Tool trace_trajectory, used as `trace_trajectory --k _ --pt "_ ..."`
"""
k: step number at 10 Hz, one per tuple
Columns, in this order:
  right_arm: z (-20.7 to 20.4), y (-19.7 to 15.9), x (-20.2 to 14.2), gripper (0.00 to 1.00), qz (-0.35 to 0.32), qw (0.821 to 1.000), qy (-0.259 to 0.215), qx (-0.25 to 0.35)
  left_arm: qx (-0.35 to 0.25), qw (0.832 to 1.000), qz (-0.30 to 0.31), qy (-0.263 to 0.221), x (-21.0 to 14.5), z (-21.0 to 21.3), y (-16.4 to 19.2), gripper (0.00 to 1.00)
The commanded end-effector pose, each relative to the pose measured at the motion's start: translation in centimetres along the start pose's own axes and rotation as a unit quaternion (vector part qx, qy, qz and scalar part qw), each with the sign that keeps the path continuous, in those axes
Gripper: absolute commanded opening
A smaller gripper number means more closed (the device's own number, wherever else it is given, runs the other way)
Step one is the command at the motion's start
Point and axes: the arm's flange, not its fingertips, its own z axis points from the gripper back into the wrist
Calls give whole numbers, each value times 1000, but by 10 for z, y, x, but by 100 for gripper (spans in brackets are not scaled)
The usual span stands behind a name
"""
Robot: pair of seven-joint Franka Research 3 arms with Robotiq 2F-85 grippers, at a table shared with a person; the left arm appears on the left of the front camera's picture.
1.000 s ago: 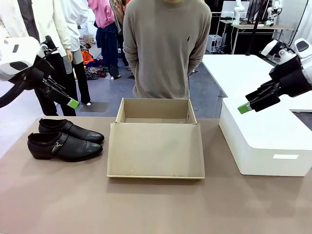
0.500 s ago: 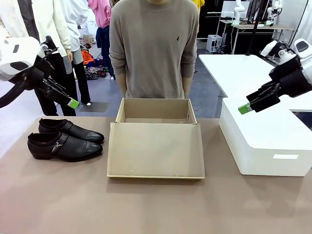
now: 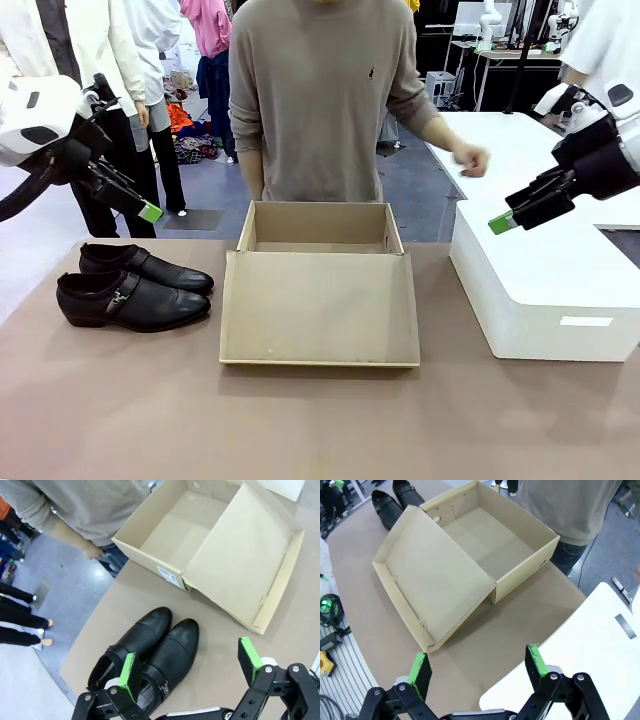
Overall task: Pack the shoes into the box.
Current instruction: Place one shoe of the Shoes into the Shoes Box.
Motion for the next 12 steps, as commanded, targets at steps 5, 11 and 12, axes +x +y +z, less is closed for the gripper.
trace_trajectory --k 5,11,12 --pt "-1 -4 -1 100 10 1000 -8 5 -1 1000 0 -1 0 0 0 100" --pt "-1 -4 -1 100 10 1000 -8 5 -1 1000 0 -1 0 0 0 100" --pt "-1 -4 -1 100 10 1000 -8 5 -1 1000 0 -1 0 0 0 100"
